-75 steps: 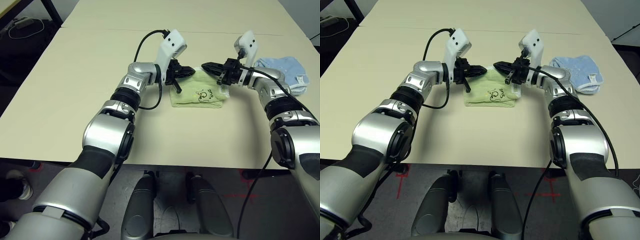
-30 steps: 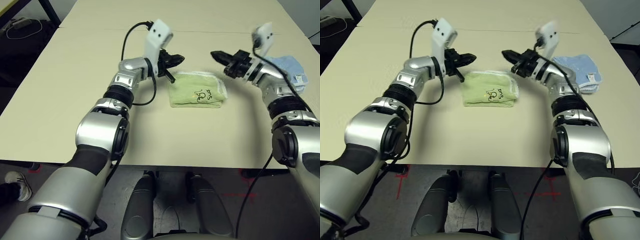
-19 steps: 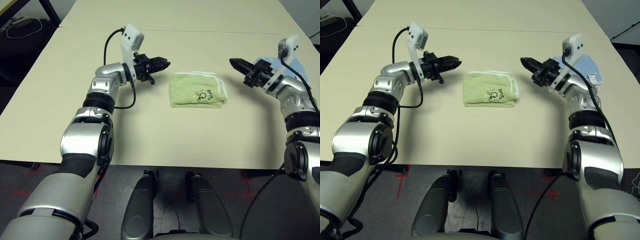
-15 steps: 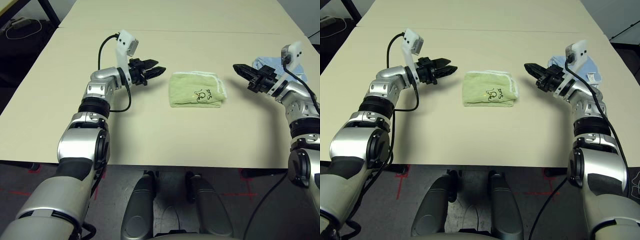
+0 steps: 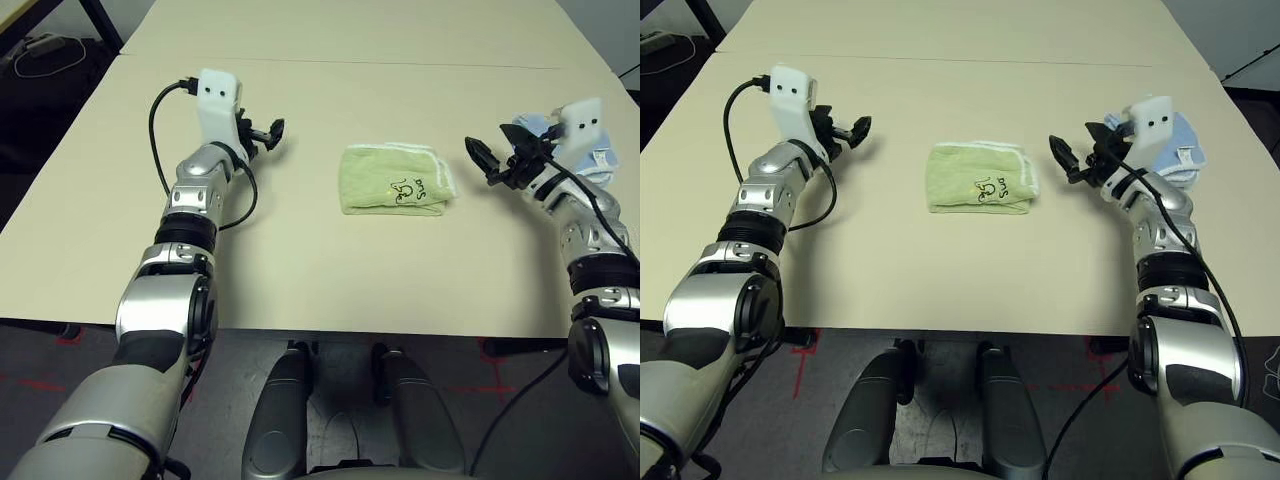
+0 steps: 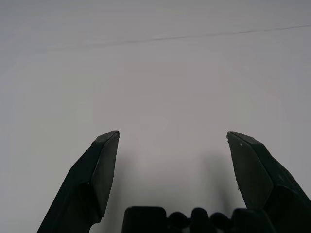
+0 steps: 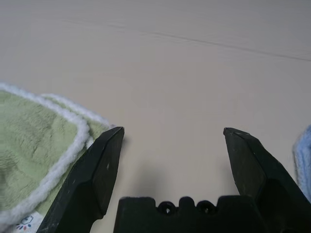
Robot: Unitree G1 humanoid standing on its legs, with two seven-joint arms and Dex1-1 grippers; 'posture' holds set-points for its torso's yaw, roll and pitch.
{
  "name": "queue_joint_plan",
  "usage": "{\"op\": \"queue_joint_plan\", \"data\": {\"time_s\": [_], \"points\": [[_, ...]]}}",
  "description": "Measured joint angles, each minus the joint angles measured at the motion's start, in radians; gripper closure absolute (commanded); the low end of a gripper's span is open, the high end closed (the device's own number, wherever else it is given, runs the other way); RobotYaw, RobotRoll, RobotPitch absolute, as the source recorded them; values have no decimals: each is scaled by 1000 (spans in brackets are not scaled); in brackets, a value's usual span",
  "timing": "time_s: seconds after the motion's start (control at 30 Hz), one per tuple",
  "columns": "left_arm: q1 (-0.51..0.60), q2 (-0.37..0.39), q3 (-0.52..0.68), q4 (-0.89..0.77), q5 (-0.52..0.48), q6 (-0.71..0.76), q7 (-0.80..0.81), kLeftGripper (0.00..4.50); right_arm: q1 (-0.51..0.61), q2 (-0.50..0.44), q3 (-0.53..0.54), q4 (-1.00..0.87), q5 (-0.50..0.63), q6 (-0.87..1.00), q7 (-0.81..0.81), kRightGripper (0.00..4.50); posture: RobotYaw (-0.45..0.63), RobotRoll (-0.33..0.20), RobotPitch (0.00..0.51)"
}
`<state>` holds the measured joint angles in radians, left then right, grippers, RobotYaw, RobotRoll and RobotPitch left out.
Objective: Fold the towel and set it aside.
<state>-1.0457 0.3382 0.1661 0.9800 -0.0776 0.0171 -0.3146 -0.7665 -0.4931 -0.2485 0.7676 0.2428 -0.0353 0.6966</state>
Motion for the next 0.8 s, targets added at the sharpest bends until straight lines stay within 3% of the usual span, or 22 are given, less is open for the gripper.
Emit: {"op": "queue_joint_plan", "data": {"time_s": [0.2,0.33,0.57,0.8], "points": [[85,-8,26,-139,-90,61,-119,0,16,-6,-2,-40,31,34,11,27,39,0,192],[138,11,12,-313,-241,330,-383,0,20,-17,-2,-41,35,40,21,27,39,0,194],[115,123,-87,-342,-293,702,-628,0,20,-29,-1,-41,46,44,69,27,44,0,198],[8,125,-158,-219,-249,683,-716,0,49,-93,52,-61,84,-28,399,27,45,0,201]]}}
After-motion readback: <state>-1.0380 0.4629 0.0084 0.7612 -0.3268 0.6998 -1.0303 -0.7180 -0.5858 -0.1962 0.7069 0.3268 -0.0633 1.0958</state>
